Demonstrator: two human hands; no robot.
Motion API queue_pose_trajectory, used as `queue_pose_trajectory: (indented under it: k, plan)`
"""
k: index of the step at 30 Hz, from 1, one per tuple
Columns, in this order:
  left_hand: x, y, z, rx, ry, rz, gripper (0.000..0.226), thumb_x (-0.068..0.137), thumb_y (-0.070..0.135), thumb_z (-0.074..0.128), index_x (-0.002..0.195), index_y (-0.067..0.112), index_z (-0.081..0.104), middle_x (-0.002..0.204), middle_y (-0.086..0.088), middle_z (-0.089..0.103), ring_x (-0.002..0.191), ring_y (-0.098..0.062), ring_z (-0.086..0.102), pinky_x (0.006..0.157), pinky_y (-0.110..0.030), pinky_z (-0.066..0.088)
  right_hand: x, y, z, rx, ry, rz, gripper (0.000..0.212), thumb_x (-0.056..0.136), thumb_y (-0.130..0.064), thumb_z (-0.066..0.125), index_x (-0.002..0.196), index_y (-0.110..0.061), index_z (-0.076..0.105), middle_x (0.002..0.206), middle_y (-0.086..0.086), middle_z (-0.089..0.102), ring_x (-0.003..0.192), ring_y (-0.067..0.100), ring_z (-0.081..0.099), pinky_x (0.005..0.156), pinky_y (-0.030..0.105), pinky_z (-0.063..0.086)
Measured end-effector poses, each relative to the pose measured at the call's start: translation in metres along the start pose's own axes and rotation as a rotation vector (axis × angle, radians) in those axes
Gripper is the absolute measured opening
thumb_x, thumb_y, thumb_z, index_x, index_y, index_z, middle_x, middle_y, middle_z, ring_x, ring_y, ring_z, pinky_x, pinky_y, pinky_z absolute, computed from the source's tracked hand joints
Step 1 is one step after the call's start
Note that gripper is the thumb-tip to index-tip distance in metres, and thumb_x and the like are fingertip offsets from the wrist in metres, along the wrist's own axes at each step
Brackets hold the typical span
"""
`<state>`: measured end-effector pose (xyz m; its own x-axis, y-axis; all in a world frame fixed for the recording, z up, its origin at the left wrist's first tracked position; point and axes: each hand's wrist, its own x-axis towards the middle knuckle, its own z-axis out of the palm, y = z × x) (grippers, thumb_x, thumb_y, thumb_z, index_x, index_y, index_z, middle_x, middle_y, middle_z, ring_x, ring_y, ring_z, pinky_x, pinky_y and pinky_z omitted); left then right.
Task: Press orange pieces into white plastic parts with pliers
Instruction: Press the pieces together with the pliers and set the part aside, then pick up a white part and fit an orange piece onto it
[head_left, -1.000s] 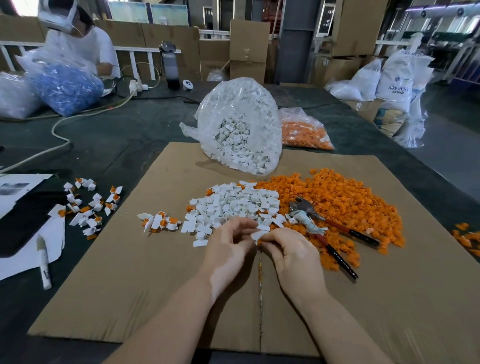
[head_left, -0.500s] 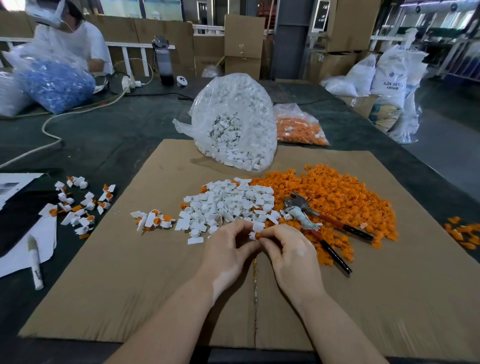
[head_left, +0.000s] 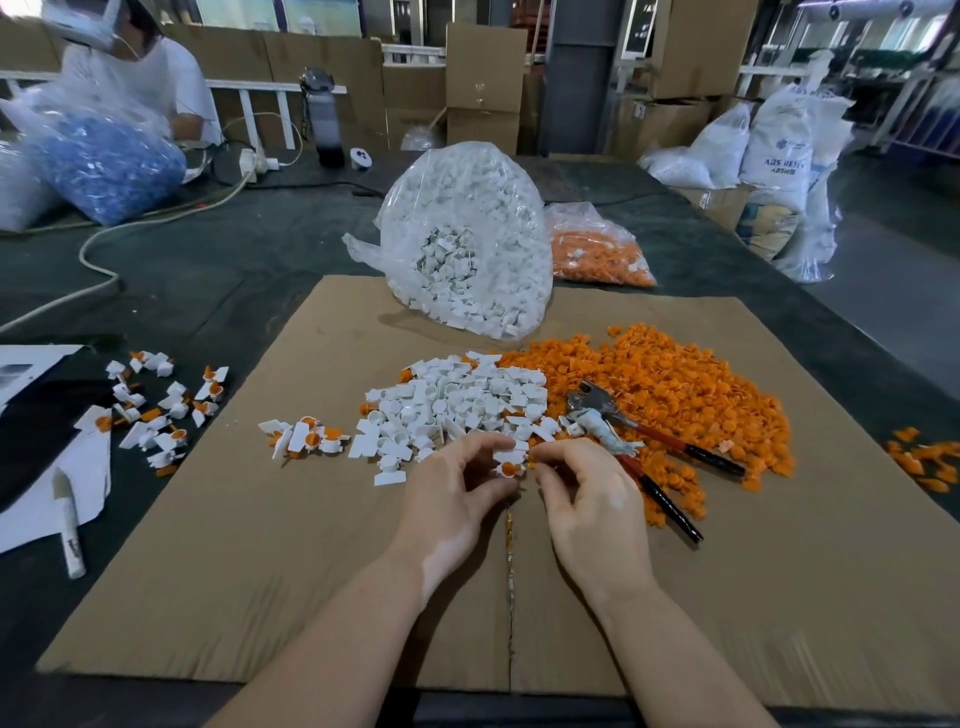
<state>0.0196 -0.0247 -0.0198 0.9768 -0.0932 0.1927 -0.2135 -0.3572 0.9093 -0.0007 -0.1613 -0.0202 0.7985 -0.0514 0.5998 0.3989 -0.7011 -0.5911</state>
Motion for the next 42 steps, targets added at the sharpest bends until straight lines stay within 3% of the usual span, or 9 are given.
queue_pose_trajectory:
  k: [12,20,26,32,38,42]
  plan:
    - [-0.001,0.0,0.001,0.066,-0.036,0.007,0.031,0.078,0.012,0.073,0.093,0.037,0.061,0.086,0.015,0.064,0.082,0.001,0.058,0.071,-0.004,0.04,0.001,-0.003,-0.001,-0.026,-0.147,-0.087,0.009,0.081,0.0,0.067,0.087,-0.006,0.07,0.084,0.002,0.065,0.085,0.017,0.06,0.078,0.028,0.05]
    - [-0.002,0.001,0.002,0.124,-0.086,0.014,0.024,0.079,0.016,0.072,0.095,0.031,0.064,0.085,0.006,0.064,0.081,-0.009,0.057,0.072,-0.021,0.046,0.002,-0.004,-0.001,-0.079,-0.158,-0.172,0.017,0.075,0.012,0.064,0.074,-0.005,0.064,0.076,0.003,0.06,0.073,0.023,0.053,0.061,0.038,0.047]
    - [-0.002,0.005,0.0,0.013,-0.025,-0.026,0.031,0.077,0.009,0.073,0.089,0.033,0.059,0.079,0.003,0.061,0.068,0.003,0.053,0.065,-0.006,0.04,0.001,-0.001,-0.002,0.02,-0.039,-0.065,0.026,0.08,0.012,0.061,0.094,-0.008,0.069,0.087,0.0,0.063,0.088,0.015,0.058,0.08,0.019,0.044]
    - [-0.001,0.003,0.001,0.015,-0.037,-0.046,0.025,0.078,0.011,0.073,0.098,0.024,0.064,0.089,0.002,0.067,0.081,-0.01,0.059,0.071,-0.012,0.045,0.001,-0.002,0.0,-0.019,-0.141,-0.074,0.012,0.082,0.001,0.066,0.088,-0.008,0.071,0.088,0.001,0.061,0.089,0.015,0.057,0.079,0.025,0.047]
    - [-0.007,0.003,0.002,0.105,0.042,0.004,0.022,0.085,0.021,0.066,0.096,0.038,0.057,0.084,0.015,0.058,0.077,0.001,0.053,0.067,-0.009,0.039,0.002,-0.002,-0.002,-0.004,-0.097,-0.019,0.005,0.084,-0.003,0.065,0.086,-0.005,0.069,0.085,0.0,0.06,0.083,0.014,0.057,0.073,0.025,0.048]
    - [-0.013,-0.001,-0.005,0.083,0.256,-0.023,0.013,0.087,0.019,0.062,0.089,0.032,0.061,0.092,0.012,0.053,0.091,-0.013,0.053,0.078,-0.022,0.04,0.001,-0.002,-0.002,-0.015,-0.095,-0.006,0.005,0.083,-0.002,0.065,0.085,-0.006,0.069,0.084,-0.001,0.059,0.083,0.012,0.056,0.073,0.022,0.047]
